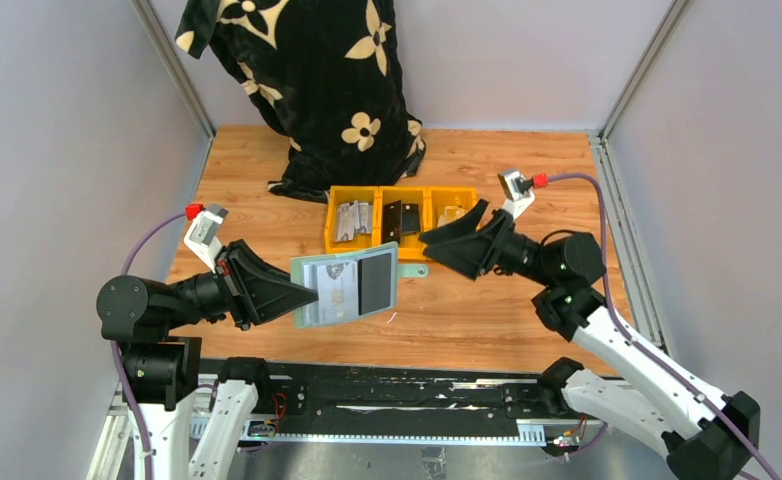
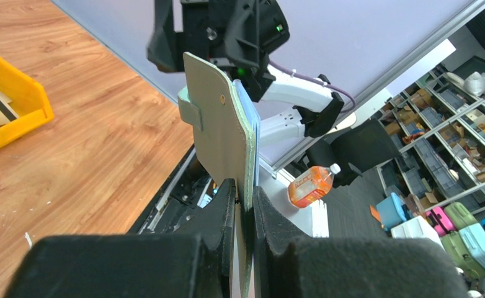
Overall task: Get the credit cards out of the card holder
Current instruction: Place the credit card in the storage box, then remove the credit card from the card holder.
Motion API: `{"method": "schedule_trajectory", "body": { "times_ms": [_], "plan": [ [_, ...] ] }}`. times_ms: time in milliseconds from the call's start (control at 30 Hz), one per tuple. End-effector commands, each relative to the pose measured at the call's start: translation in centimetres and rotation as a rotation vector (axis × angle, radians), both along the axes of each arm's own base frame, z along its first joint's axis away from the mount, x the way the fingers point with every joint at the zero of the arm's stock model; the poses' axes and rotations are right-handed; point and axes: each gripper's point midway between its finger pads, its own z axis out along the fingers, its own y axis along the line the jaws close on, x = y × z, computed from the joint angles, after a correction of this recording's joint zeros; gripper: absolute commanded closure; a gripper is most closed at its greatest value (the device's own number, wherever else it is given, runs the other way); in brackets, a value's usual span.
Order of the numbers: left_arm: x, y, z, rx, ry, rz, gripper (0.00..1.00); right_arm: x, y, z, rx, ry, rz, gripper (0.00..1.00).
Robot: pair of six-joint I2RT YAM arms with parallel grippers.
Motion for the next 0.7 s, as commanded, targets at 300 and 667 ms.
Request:
{"method": "schedule_trajectory", "body": {
  "times_ms": [300, 667],
  "plan": [
    [-0.2, 0.0, 1.9, -0.02, -0.062, 0.008, 1.0, -7.0, 2.2, -3.1, 0.027, -0.095, 0.111, 0.19],
    [-0.2, 0.0, 2.0, -0.026, -0.06, 0.011, 1.0, -9.1, 4.8, -1.4, 0.144, -0.125, 0.184, 0.21]
  ]
}}
